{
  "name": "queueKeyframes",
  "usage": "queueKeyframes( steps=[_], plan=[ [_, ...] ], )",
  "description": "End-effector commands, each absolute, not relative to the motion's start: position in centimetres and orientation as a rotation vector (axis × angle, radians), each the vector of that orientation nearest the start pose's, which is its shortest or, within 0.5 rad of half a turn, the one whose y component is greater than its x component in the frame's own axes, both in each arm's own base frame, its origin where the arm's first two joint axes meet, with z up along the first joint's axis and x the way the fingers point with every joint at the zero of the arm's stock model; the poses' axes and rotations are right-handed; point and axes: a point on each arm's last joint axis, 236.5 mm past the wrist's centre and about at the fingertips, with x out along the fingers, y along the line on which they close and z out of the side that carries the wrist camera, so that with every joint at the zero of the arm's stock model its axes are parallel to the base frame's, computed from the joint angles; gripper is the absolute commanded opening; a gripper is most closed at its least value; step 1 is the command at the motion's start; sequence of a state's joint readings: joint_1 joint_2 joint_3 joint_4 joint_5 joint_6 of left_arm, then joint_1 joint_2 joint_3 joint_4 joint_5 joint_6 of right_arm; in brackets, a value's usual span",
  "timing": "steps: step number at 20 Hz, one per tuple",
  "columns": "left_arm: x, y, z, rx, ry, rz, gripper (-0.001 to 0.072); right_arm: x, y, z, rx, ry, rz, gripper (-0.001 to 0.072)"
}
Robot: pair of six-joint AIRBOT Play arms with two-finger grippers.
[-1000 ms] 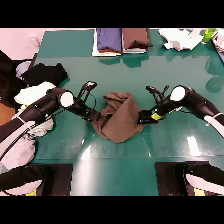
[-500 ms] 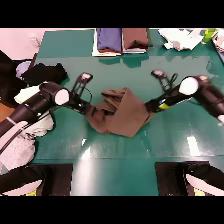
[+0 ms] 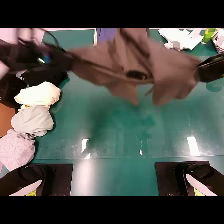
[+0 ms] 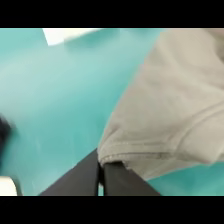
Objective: Fold the shirts.
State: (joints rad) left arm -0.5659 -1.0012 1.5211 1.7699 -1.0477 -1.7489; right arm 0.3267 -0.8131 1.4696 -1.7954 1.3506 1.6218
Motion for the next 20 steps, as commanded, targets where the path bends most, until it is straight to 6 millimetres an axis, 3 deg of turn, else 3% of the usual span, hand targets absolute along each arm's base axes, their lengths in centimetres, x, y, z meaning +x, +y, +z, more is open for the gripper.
queueKeyframes(
  steps=[1,2,4,7,9,11,13,14,15,16,18,20],
  plan=[
    [35.0,-16.8,35.5,0.074,0.366,-0.354,0.0027,29.2,4.3,32.4,-0.154,0.548,0.098,0.0013],
    [35.2,-16.8,33.5,0.092,0.424,-0.346,0.0027,29.1,4.8,31.1,-0.144,0.576,0.114,0.0013],
    [35.9,-17.2,27.8,0.142,0.551,-0.334,0.0027,29.3,6.2,26.3,-0.122,0.687,0.156,0.0013],
    [36.8,-17.5,16.7,0.25,0.746,-0.315,0.0028,29.6,8.0,17.3,-0.128,0.886,0.2,0.0013],
    [37.1,-17.2,10.3,0.328,0.832,-0.305,0.0028,29.6,8.8,12.5,-0.119,0.978,0.221,0.0013],
    [37.4,-16.9,5.6,0.387,0.894,-0.3,0.0028,29.4,9.6,8.9,-0.105,1.05,0.239,0.0014],
    [37.6,-15.9,3.3,0.363,0.96,-0.26,0.003,28.9,10.0,6.4,-0.097,1.125,0.249,0.0014],
    [37.6,-15.6,3.0,0.335,0.98,-0.253,0.008,28.7,10.0,5.5,-0.1,1.151,0.247,0.0014],
    [37.5,-15.4,2.9,0.292,1.0,-0.246,0.0379,28.7,10.1,4.9,-0.098,1.168,0.248,0.0013],
    [37.2,-15.2,3.0,0.255,1.024,-0.242,0.0501,28.6,10.2,4.6,-0.099,1.179,0.248,0.0013],
    [36.5,-15.3,3.7,0.176,1.073,-0.242,0.0501,28.7,10.4,4.2,-0.094,1.194,0.253,0.0014],
    [35.5,-18.2,5.1,0.072,1.097,-0.34,0.0509,28.7,10.6,4.0,-0.089,1.197,0.256,0.0014]
  ],
)
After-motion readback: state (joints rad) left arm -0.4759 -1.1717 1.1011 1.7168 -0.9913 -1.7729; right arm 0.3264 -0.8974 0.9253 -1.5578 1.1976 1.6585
